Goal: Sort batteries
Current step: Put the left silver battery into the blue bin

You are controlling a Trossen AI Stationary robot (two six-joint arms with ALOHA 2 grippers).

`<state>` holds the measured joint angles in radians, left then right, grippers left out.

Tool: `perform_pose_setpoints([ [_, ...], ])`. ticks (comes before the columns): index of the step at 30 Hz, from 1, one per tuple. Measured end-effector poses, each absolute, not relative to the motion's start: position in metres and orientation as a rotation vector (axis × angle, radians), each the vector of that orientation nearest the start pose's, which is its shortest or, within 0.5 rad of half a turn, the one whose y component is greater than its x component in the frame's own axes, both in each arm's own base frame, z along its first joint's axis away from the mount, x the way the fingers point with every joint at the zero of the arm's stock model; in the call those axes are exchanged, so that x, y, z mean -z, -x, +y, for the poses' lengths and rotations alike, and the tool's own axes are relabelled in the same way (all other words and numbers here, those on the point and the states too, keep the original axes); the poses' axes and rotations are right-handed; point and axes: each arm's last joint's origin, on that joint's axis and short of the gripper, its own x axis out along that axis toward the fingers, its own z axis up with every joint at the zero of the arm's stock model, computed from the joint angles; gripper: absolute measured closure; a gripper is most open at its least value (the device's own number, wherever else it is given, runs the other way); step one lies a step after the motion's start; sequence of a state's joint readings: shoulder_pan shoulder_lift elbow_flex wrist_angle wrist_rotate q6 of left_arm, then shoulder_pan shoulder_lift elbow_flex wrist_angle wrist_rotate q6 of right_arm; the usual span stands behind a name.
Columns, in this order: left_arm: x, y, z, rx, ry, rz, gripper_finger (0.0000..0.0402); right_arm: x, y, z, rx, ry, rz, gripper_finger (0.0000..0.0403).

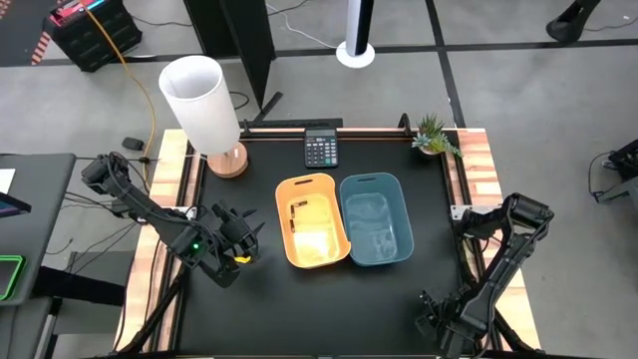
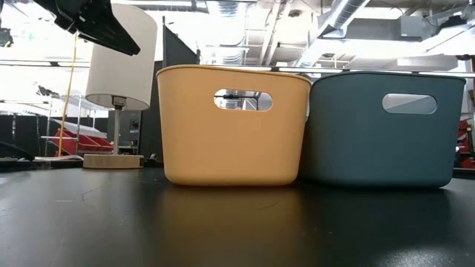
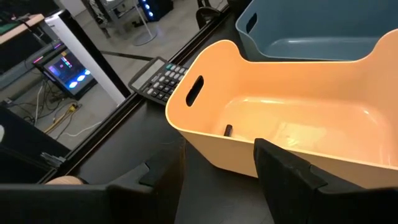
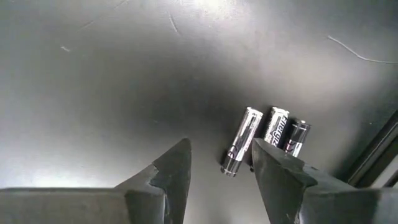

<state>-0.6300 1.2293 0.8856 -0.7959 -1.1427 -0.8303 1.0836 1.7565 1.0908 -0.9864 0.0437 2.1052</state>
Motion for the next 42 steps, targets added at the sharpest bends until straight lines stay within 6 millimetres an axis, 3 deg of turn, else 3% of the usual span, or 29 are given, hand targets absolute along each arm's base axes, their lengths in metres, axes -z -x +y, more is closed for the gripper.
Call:
perform_pose_setpoints([
  [8,-0.254,-0.19,-0.106,-0.686,-0.111,0.466,0.0217,-0.162,-0.137,0.256,0.855,-0.729,1.372,0.0215],
  [14,-0.254,-0.19,-0.106,-0.686,-0.111,0.466,0.0217,-0.162,-0.137,0.256,0.862,-0.727,1.371,0.0186],
  [18,-0.254,-0.19,-0.106,-0.685,-0.112,0.466,0.0217,-0.151,-0.141,0.259,0.882,-0.714,1.369,0.0173],
  [29,-0.254,-0.19,-0.106,-0.685,-0.111,0.466,0.0217,-0.146,-0.142,0.262,0.881,-0.713,1.373,0.0175],
  [33,-0.254,-0.19,-0.106,-0.685,-0.111,0.466,0.0217,-0.146,-0.143,0.263,0.849,-0.701,1.385,0.0197],
  [42,-0.254,-0.19,-0.106,-0.685,-0.111,0.466,0.0217,-0.145,-0.146,0.264,0.797,-0.682,1.41,0.0292],
])
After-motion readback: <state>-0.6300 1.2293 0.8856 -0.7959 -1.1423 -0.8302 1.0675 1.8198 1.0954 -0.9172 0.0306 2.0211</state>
